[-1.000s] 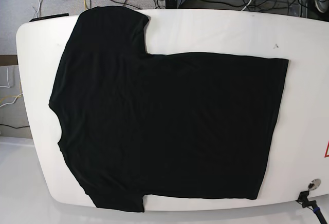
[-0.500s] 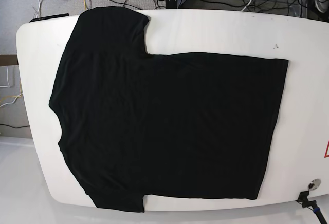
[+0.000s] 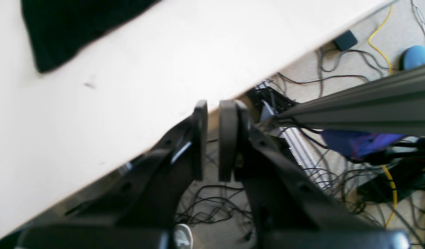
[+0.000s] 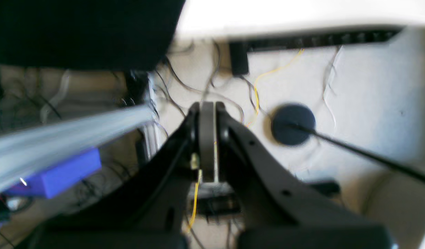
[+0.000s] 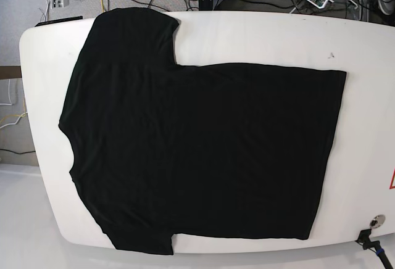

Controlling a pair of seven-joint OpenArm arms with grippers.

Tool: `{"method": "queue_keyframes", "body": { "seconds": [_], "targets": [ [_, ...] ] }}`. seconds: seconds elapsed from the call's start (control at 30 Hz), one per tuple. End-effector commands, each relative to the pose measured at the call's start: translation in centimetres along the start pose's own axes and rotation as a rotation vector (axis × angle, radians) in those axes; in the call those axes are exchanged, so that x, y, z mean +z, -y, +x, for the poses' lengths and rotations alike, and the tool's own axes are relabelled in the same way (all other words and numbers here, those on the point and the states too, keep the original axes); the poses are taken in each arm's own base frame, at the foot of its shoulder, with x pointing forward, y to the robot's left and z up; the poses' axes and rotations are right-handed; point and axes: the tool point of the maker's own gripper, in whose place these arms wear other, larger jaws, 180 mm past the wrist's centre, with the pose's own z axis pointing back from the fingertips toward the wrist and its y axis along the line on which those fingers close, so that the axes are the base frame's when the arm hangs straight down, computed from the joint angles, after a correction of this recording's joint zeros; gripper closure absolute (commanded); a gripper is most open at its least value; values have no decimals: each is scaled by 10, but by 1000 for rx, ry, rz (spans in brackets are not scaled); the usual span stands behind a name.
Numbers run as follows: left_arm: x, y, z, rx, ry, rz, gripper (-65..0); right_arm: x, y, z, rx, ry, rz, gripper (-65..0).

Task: Fold the T-shirt properly
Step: 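Move both grippers down to the shirt's shoulder corners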

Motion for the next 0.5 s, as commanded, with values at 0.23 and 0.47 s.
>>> {"method": "queue_keyframes", "body": {
  "seconds": [0.23, 0.47],
  "targets": [
    [-1, -22, 44, -85, 136, 38, -43, -19, -21, 83, -107, 167, 174, 0],
    [-4, -25, 74, -165, 228, 0, -91, -21, -11, 132, -131, 301, 191, 0]
  ]
}}
